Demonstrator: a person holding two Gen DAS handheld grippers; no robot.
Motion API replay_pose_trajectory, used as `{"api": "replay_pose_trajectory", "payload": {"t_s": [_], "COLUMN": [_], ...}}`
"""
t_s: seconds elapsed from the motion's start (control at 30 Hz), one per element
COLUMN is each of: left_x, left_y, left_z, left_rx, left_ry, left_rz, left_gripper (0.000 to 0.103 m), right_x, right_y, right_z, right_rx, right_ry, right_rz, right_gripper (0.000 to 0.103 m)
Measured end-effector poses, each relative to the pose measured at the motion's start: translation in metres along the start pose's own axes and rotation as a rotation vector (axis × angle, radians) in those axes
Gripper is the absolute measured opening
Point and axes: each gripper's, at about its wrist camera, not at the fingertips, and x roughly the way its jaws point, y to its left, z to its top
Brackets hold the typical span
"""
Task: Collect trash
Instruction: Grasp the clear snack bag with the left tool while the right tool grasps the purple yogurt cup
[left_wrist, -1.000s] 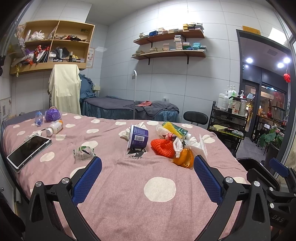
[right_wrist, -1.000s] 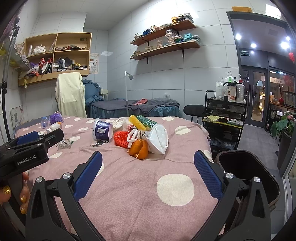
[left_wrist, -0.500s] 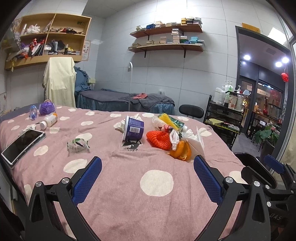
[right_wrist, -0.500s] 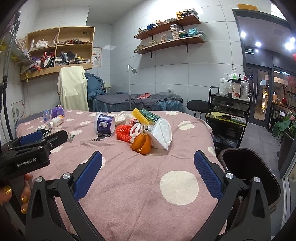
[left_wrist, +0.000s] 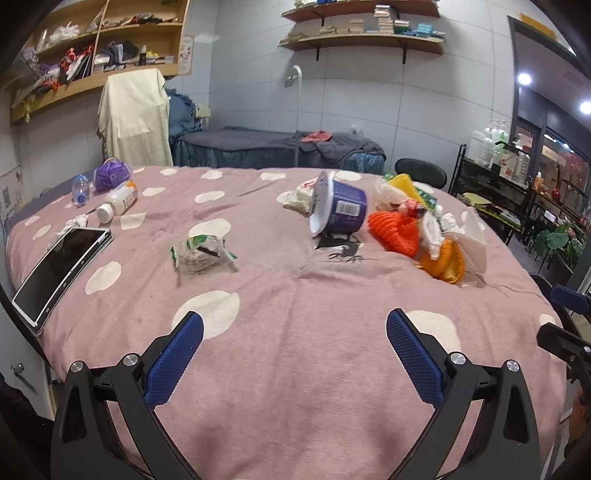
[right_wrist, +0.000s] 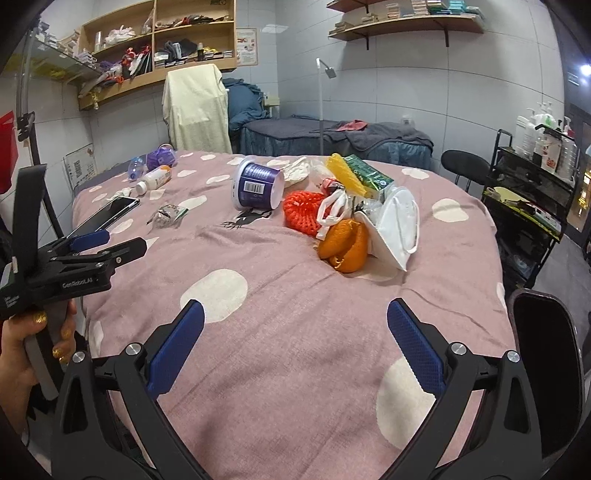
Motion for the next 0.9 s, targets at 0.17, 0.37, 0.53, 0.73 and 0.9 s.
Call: {"api": "replay_pose_trajectory", "payload": {"t_s": [0.17,0.37,0.53,0.73,0.9], "left_x": [0.034,0.088,0.129,0.152,0.152], "left_y": [0.04,0.077,0.089,0.095,0.099], "left_z": [0.027,0.059,0.07,0.072,0.074], "left_rx": [-0.052,-0.158,-0.208,-0.21,-0.223], "left_ry": [0.092,0.223,0.316,0.351,0.328], "left_rz": [0.05,0.058,0.05,0.076,0.059], "left_gripper": [0.097,0.095,0.086,0.069,0.052], "right_x": [0.026,0.052,0.071,0.101,0.133], "right_y": [0.017,0.043,0.053,0.054,0.051], "right_z": [0.024,0.049,0.063,0.082,0.101], "right_rx": [-0.06,-0.127,-0.132,-0.107,-0.035], "right_ry": [0.044,0.061,0.085,0.115,0.146], "right_rz": [0.048,0.087,0.115,0.116,0.136], "right_gripper": [0.098,0.098,0.098,0.098,0.098]}}
